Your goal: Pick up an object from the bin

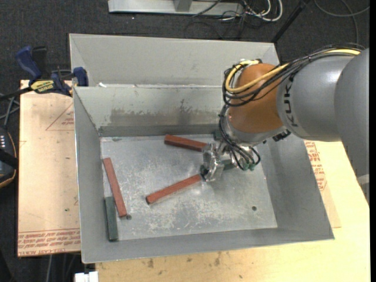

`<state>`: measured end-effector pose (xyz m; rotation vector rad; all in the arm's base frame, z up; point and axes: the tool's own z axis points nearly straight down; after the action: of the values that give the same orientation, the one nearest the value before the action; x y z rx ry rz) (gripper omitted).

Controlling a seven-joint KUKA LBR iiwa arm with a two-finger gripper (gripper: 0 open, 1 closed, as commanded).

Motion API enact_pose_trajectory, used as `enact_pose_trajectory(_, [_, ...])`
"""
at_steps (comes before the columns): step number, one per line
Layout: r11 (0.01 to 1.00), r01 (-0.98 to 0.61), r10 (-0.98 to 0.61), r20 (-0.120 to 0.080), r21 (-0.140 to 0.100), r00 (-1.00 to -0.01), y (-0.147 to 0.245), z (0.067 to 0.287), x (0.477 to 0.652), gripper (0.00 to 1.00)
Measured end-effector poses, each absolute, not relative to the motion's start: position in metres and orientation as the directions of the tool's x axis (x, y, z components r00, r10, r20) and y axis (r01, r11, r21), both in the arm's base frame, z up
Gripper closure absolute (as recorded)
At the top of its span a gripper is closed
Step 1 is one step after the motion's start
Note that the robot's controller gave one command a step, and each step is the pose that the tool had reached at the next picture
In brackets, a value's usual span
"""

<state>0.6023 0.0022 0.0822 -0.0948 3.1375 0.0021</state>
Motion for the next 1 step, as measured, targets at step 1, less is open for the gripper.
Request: enact_pose_trajectory(1, [0.998,-0.06,-0.06,-0.002,0.001,-0.998,0.0022,0.0821,0.6022,1.0])
